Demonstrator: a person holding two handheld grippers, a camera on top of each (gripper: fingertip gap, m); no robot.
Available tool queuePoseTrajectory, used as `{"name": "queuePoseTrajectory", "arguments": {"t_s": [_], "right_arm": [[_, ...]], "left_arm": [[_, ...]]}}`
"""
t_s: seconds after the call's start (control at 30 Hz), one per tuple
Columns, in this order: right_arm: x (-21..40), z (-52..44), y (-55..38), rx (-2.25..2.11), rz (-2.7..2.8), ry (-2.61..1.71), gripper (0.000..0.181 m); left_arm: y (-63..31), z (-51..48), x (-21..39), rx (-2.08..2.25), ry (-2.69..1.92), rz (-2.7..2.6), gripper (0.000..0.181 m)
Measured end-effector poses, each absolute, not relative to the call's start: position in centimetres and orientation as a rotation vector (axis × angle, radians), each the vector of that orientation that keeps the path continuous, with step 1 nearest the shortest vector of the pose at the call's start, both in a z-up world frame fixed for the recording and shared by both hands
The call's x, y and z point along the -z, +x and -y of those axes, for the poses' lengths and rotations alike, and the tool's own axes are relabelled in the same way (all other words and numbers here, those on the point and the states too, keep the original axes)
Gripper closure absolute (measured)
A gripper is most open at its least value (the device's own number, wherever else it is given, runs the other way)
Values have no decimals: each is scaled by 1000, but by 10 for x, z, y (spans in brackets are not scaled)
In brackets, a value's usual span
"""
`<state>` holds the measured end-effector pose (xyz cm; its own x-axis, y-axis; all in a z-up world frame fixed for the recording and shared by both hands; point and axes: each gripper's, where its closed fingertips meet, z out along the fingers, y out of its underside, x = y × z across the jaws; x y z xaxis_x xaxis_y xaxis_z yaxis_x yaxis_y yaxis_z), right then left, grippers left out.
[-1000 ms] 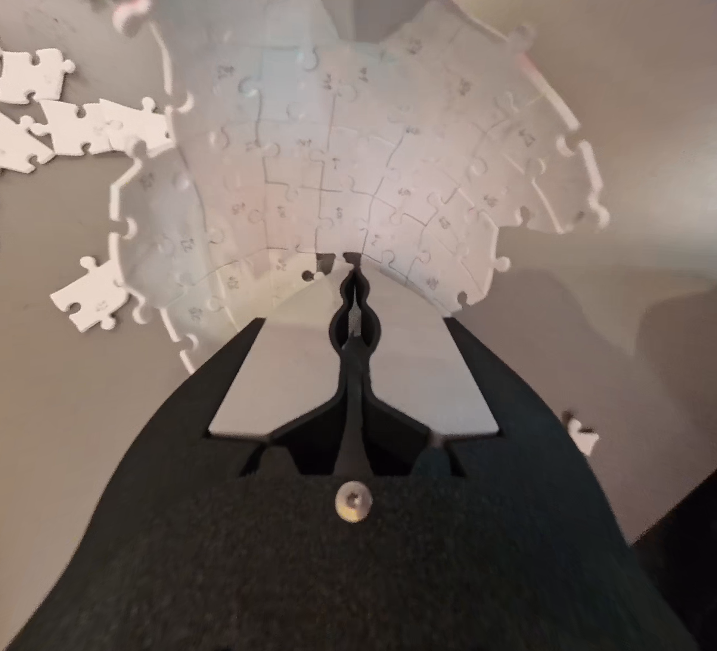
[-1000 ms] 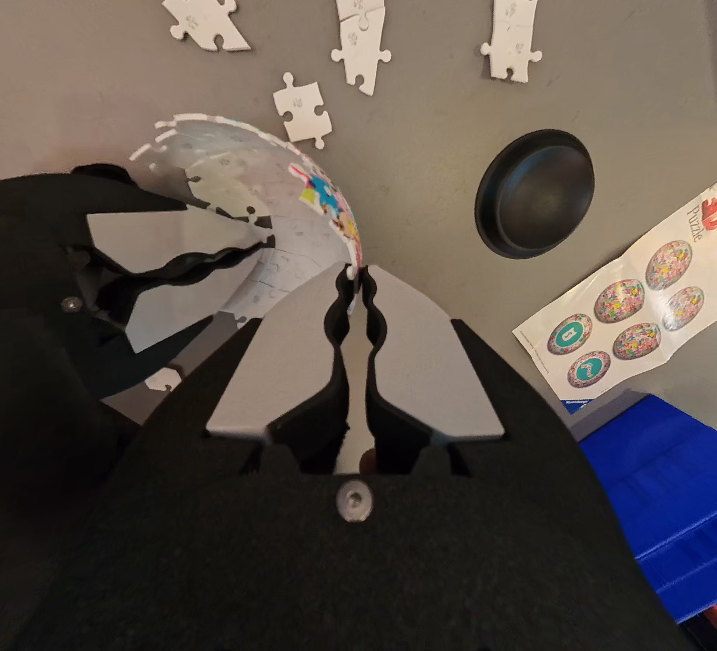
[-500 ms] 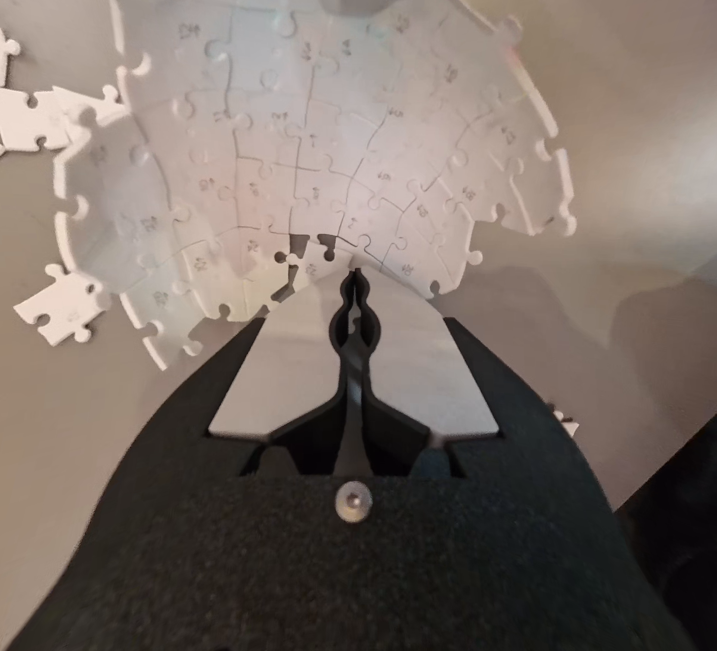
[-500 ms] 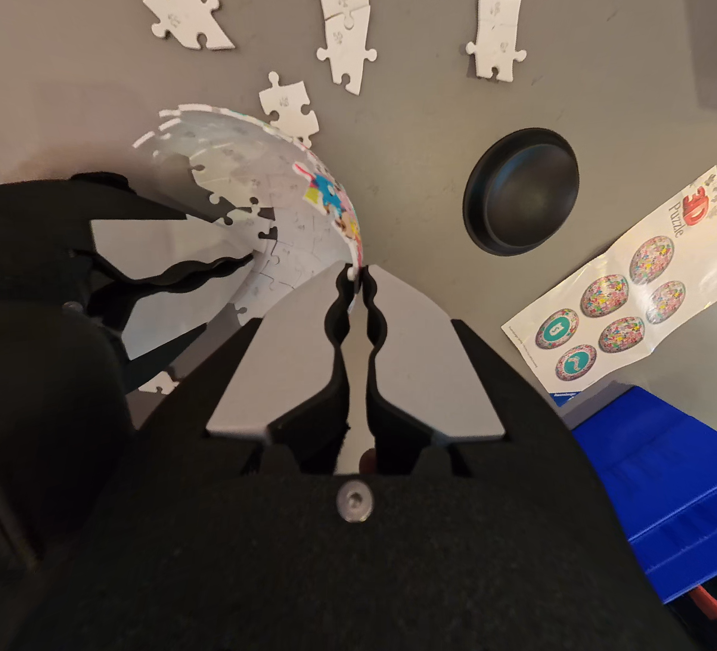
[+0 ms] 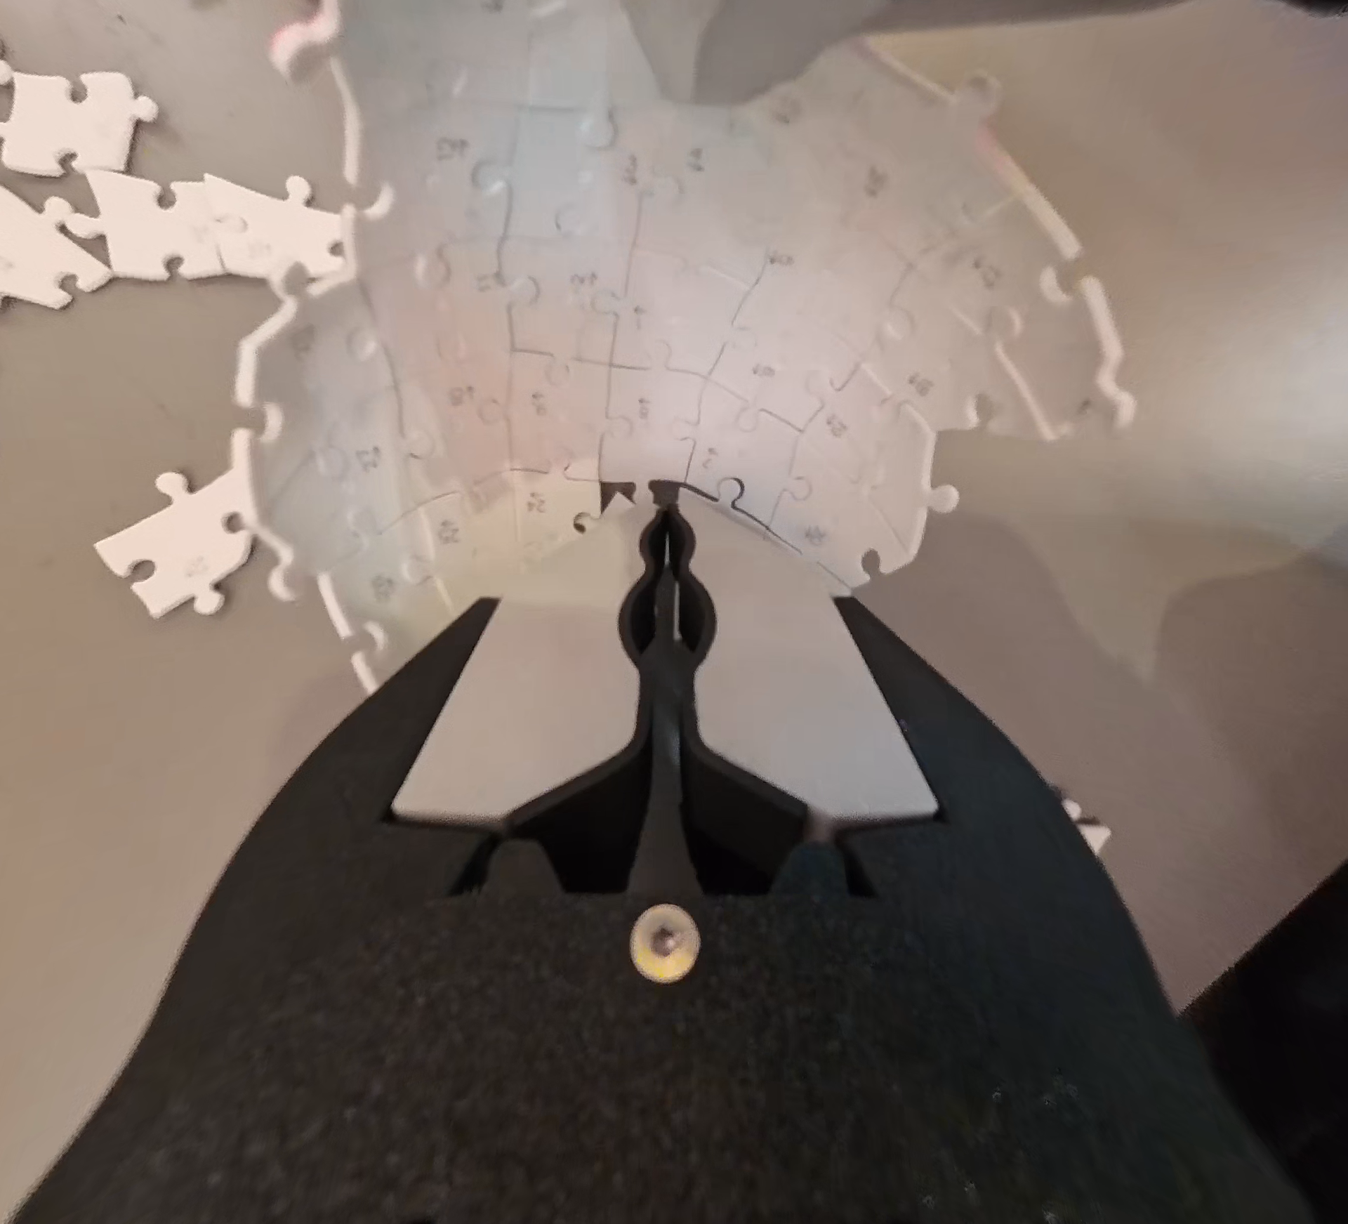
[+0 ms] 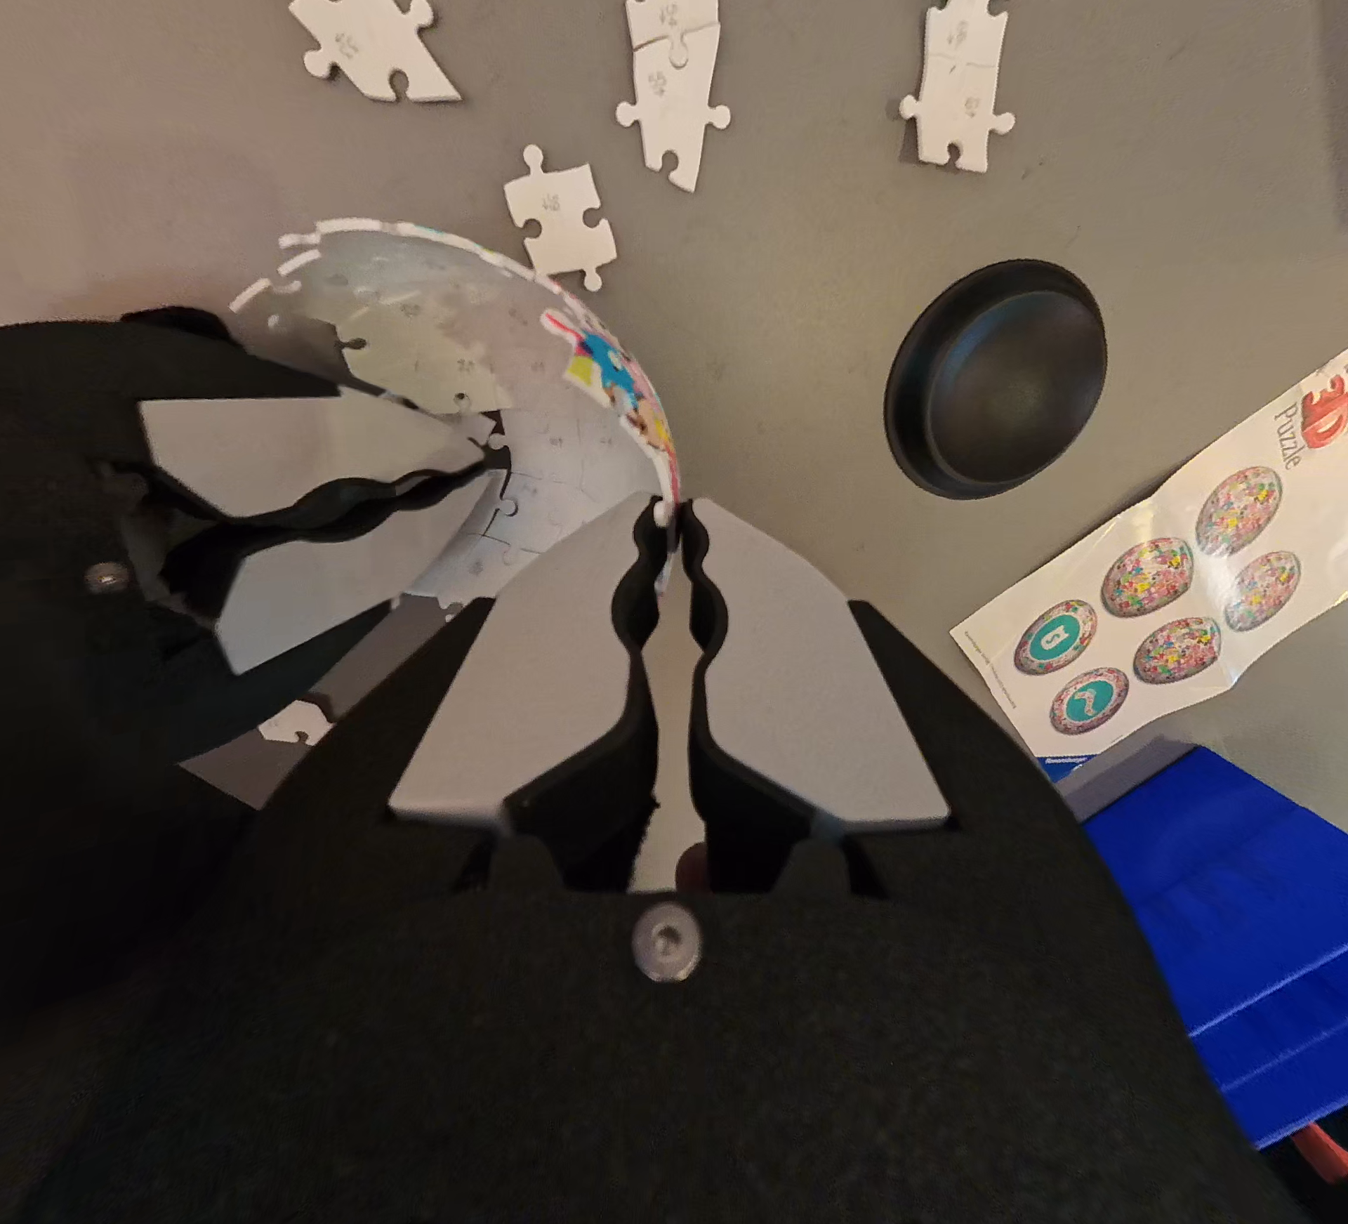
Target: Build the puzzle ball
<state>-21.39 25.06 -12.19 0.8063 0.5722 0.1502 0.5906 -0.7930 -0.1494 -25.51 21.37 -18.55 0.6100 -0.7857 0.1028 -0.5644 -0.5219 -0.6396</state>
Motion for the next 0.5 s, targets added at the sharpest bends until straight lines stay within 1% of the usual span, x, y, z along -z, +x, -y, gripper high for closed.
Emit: {"name": "queuePoseTrajectory", "arguments": {"t_s": [0.37, 0.5], "right_arm": [[126, -250, -215, 113, 945, -2821, 178], [128, -252, -213, 86, 924, -2842, 178]], "left_arm": [[-284, -202, 166, 597, -2272, -1106, 181], [-293, -195, 172, 635, -2312, -1062, 181]]}}
